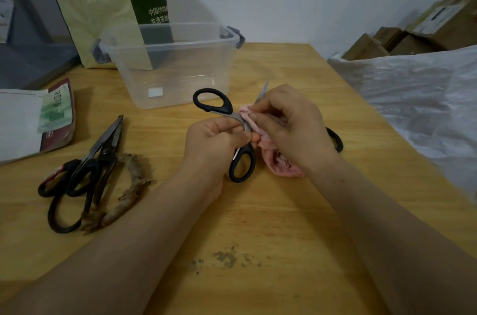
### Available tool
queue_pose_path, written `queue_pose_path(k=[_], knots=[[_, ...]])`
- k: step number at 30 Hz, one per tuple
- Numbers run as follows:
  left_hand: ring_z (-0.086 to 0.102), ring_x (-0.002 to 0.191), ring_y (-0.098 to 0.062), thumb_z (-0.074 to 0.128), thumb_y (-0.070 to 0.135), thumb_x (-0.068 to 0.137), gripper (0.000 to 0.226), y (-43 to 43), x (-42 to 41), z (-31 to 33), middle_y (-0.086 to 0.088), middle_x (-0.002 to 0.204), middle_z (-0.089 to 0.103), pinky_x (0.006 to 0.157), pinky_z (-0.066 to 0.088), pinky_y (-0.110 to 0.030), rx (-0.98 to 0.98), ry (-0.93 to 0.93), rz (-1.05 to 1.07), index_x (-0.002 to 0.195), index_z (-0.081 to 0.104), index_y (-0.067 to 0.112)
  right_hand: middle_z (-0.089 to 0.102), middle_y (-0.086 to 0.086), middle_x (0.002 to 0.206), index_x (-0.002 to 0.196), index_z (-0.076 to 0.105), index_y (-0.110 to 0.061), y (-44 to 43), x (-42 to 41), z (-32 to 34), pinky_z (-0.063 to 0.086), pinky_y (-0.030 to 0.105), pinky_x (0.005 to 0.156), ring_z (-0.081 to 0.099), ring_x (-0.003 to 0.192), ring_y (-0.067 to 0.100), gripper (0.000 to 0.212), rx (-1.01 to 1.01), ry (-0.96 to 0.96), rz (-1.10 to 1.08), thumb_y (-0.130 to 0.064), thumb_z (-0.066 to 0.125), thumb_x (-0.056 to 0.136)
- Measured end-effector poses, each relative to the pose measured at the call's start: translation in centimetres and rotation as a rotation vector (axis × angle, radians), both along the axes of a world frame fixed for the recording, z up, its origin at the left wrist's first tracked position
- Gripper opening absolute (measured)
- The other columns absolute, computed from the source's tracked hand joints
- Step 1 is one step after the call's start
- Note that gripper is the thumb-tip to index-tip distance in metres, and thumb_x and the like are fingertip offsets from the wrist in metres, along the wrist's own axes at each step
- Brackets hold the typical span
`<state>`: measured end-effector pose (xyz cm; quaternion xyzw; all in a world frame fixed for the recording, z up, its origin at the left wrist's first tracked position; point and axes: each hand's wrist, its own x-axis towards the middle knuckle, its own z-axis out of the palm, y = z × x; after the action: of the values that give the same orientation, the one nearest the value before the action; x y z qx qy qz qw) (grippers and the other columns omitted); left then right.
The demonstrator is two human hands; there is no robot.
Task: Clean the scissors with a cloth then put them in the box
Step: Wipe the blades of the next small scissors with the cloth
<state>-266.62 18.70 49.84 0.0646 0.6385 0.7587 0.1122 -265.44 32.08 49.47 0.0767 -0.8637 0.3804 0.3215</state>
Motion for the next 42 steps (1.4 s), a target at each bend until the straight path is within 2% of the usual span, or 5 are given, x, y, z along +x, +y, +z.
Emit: queue_pose_path(k=[17, 21, 32, 37, 42], knots=[[0.069, 0.072, -0.024, 0.064, -0.014, 0.075, 0.016, 0.3, 0.4, -0.1, -0.020, 0.081, 0.070, 0.070, 0.057, -0.027, -0.062, 0.028, -0.066, 0.082, 0.068, 0.000, 0.060, -0.003, 0.096, 0.082, 0.060, -0.022, 1.4, -0.9, 0.2, 0.054, 0.039, 0.078, 0.061, 0.087, 0.015, 0.013, -0.124, -0.037, -0.215, -0.011, 0.060, 0.090], [0.068, 0.090, -0.036, 0.067, -0.012, 0.073, 0.023, 0.1, -0.2, -0.3, -0.026, 0.097, 0.068, 0.089, 0.053, -0.044, -0.054, -0.001, 0.007, 0.096, 0.066, -0.005, 0.061, -0.001, 0.094, 0.081, 0.062, -0.021, 0.4, -0.6, -0.4, 0.053, 0.041, 0.078, 0.061, 0.088, 0.018, 0.010, -0.061, -0.046, -0.130, -0.013, 0.062, 0.088], [0.066, 0.084, -0.038, 0.066, -0.013, 0.072, 0.014, 0.1, 0.2, -0.1, -0.031, 0.093, 0.067, 0.088, 0.053, -0.043, -0.060, 0.055, -0.057, 0.084, 0.068, -0.006, 0.061, -0.001, 0.096, 0.083, 0.061, -0.018, 0.5, -0.4, -0.5, 0.052, 0.037, 0.074, 0.061, 0.085, 0.016, 0.009, -0.072, -0.040, -0.196, -0.015, 0.059, 0.091], [0.068, 0.069, -0.024, 0.065, -0.014, 0.074, 0.014, 0.4, 0.5, -0.5, -0.020, 0.079, 0.071, 0.068, 0.057, -0.027, -0.049, 0.066, -0.136, 0.084, 0.068, -0.004, 0.065, -0.003, 0.096, 0.082, 0.059, -0.024, 2.6, -1.1, 0.8, 0.051, 0.032, 0.077, 0.061, 0.087, 0.013, 0.011, -0.230, -0.048, -0.369, -0.018, 0.060, 0.091], [0.070, 0.080, -0.023, 0.066, -0.011, 0.075, 0.018, 0.2, -0.1, -0.4, -0.017, 0.088, 0.072, 0.070, 0.056, -0.025, 0.034, 0.024, -0.034, 0.092, 0.066, -0.004, 0.057, -0.011, 0.069, 0.073, 0.061, -0.022, 4.4, -0.7, 1.6, 0.051, 0.032, 0.075, 0.054, 0.071, 0.006, 0.015, -0.543, -0.063, -0.453, -0.018, 0.067, 0.086]])
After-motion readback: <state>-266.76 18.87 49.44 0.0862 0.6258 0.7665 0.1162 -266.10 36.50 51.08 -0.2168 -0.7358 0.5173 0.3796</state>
